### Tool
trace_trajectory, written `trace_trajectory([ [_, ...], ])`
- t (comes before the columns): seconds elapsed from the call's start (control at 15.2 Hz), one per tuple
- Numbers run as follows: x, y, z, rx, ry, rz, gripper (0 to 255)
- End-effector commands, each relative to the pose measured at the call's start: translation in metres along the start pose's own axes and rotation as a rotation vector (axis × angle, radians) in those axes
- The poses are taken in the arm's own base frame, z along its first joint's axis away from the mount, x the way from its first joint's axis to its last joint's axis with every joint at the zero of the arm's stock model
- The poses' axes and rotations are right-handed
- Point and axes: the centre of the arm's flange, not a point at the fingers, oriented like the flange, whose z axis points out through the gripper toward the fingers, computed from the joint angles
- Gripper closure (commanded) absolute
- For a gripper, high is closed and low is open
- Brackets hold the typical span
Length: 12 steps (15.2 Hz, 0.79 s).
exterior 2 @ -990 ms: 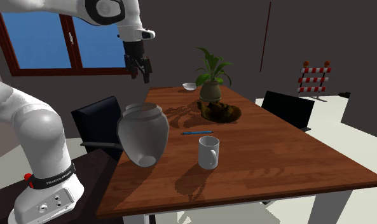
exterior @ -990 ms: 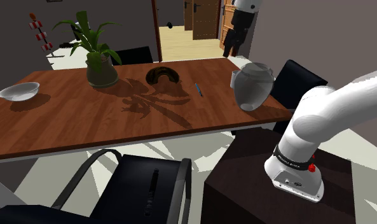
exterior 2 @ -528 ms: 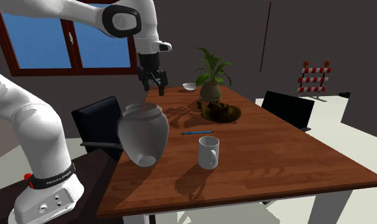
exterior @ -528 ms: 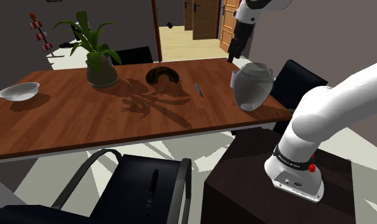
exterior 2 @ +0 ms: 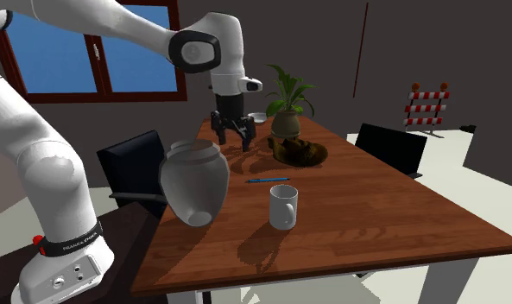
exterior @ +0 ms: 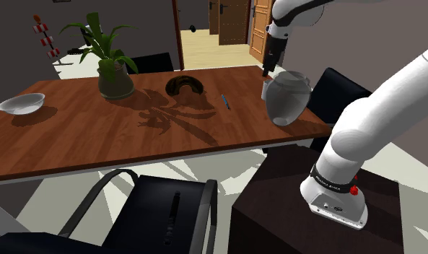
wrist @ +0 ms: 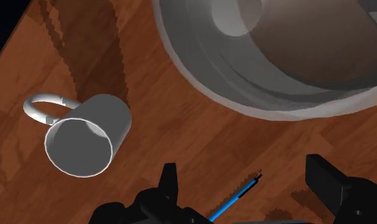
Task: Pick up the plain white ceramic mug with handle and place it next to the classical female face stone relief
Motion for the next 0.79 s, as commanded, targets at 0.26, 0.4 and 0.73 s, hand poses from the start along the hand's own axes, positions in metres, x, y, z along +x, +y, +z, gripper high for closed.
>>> trace_trajectory([
  [0.26, 0.010, 0.066, 0.040, -0.022, -0.027, -0.031, 0],
  [0.4, 0.013, 0.089, 0.053, -0.028, -0.035, -0.040, 0],
  [0.73, 0.018, 0.123, 0.077, -0.038, -0.049, -0.055, 0],
])
